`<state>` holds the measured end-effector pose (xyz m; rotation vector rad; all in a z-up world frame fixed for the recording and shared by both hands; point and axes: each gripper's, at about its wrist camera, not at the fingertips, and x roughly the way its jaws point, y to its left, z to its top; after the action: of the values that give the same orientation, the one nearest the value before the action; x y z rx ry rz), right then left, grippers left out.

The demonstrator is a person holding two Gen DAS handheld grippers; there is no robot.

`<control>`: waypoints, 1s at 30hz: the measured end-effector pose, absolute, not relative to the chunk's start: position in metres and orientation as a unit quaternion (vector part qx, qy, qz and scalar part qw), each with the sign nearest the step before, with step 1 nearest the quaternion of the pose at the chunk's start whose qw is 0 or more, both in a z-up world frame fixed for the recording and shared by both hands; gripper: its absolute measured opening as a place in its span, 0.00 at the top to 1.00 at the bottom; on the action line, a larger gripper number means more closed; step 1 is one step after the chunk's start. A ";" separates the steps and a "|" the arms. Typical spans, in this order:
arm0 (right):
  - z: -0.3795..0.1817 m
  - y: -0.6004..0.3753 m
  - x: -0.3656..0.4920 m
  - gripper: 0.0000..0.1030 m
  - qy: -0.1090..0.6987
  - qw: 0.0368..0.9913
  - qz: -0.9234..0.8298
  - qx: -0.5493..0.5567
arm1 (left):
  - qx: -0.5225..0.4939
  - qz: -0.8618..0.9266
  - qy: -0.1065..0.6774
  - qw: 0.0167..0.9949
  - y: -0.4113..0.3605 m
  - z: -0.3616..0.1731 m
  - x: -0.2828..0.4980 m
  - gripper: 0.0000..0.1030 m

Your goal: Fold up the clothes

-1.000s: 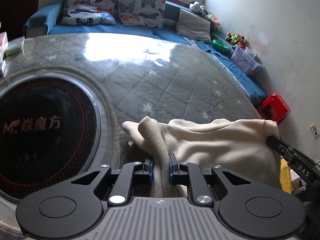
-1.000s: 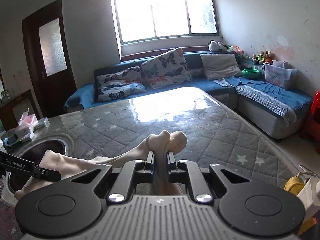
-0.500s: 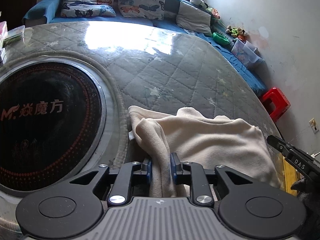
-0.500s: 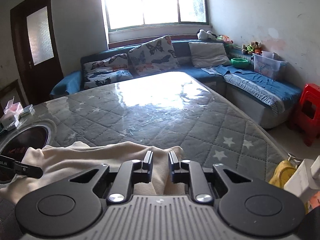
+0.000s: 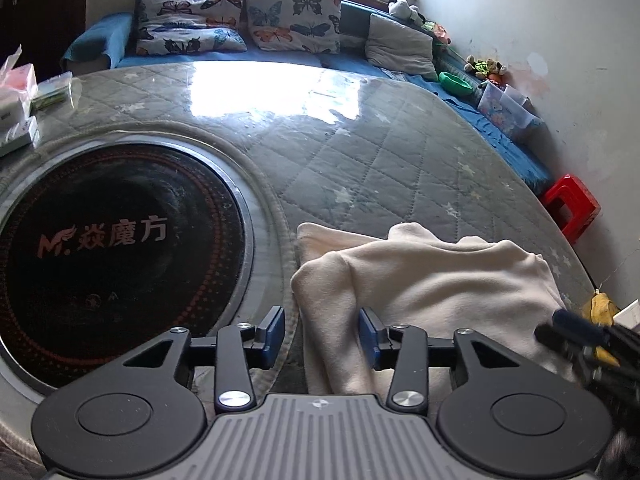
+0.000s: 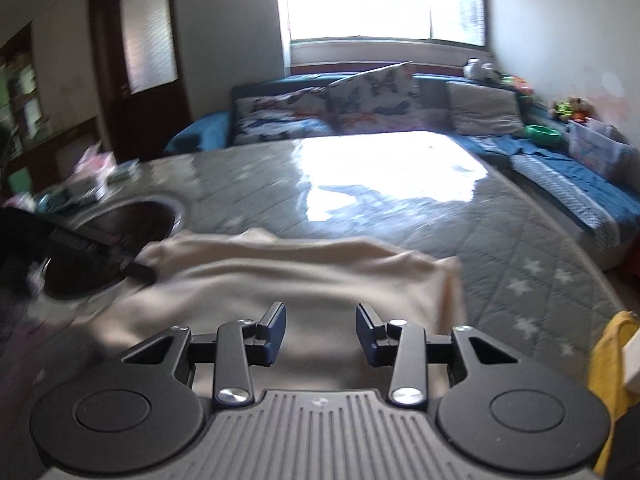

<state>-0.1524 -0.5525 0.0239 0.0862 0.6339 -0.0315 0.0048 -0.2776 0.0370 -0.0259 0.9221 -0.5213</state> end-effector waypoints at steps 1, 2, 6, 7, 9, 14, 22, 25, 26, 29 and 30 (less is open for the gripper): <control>0.022 -0.548 -0.155 0.61 0.314 0.949 -0.011 0.035 | -0.010 -0.249 0.437 0.864 -0.277 0.038 0.003 0.56; 0.021 -0.544 -0.157 0.59 0.317 0.948 -0.009 0.027 | -0.007 -0.248 0.434 0.866 -0.276 0.039 0.002 0.56; 0.016 -0.531 -0.167 0.59 0.331 0.944 0.000 0.000 | 0.003 -0.248 0.422 0.872 -0.274 0.043 -0.004 0.56; 0.015 -0.528 -0.170 0.59 0.333 0.943 0.002 -0.005 | 0.005 -0.248 0.419 0.874 -0.273 0.043 -0.005 0.56; 0.013 -0.523 -0.176 0.59 0.338 0.941 0.007 -0.016 | 0.010 -0.247 0.413 0.876 -0.272 0.045 -0.008 0.56; 0.018 -0.521 -0.182 0.59 0.351 0.936 0.025 -0.018 | 0.031 -0.260 0.382 0.886 -0.274 0.054 -0.023 0.56; 0.049 -0.543 -0.133 0.59 0.331 0.943 0.027 0.039 | 0.065 -0.324 0.339 0.881 -0.290 0.056 -0.051 0.62; 0.048 -0.538 -0.104 0.59 0.335 0.941 0.036 0.034 | 0.071 -0.344 0.343 0.871 -0.295 0.050 -0.055 0.62; 0.048 -0.537 -0.094 0.59 0.337 0.940 0.040 0.033 | 0.074 -0.349 0.345 0.868 -0.297 0.047 -0.056 0.62; 0.040 -0.530 -0.070 0.59 0.346 0.936 0.046 0.033 | 0.079 -0.356 0.353 0.862 -0.299 0.040 -0.056 0.62; 0.037 -0.527 -0.064 0.59 0.349 0.935 0.047 0.033 | 0.079 -0.357 0.356 0.860 -0.299 0.038 -0.055 0.62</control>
<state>-0.0638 -0.5272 0.0366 0.0671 0.7143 0.0970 -0.0552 -0.2990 0.0379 0.1667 0.7469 -0.7482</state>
